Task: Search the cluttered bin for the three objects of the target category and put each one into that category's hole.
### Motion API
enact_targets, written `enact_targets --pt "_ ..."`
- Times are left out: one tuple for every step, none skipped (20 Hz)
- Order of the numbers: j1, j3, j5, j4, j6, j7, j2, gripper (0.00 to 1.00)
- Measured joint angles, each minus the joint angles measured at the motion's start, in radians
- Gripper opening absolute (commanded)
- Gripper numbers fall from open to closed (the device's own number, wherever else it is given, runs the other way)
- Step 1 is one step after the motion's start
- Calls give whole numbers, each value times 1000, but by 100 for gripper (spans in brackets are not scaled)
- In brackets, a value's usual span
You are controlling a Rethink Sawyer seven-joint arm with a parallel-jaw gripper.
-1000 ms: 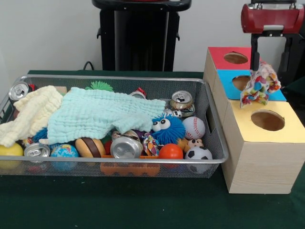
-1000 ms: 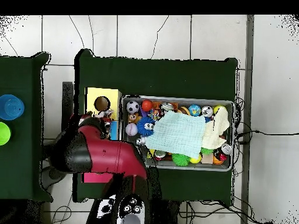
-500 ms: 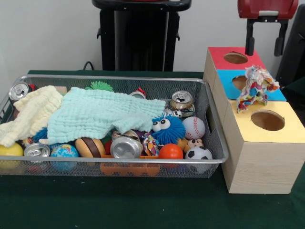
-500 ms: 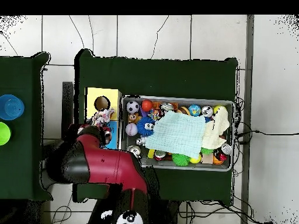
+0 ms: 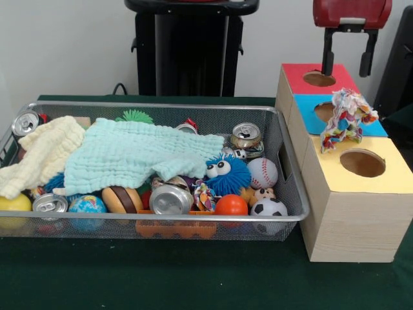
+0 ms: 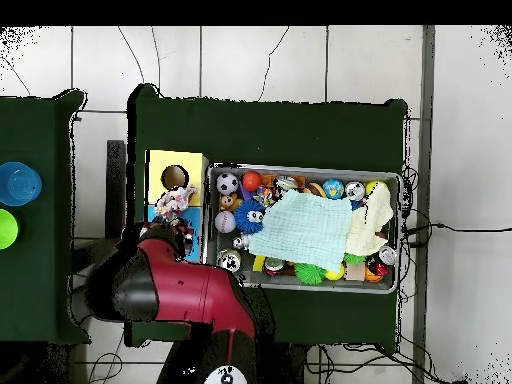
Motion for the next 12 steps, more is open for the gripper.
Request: enact_targets --pt "0 0 0 5 0 0 3 100" --pt "0 0 0 6 0 0 4 100" --pt "-1 0 0 6 0 0 5 100" --pt "-2 0 0 7 -3 0 11 100" --pt "-3 0 0 7 -7 0 15 100" --pt "-6 1 0 7 -11 0 19 100" --pt "-10 2 0 7 -21 0 26 100" --pt "-13 2 -1 8 -27 0 29 100" --pt "-21 5 0 9 -43 0 37 100" --pt "-24 6 0 10 -50 0 40 100" --pt "-29 7 0 10 -61 0 45 100" --pt "-34 8 0 11 -71 0 49 100"
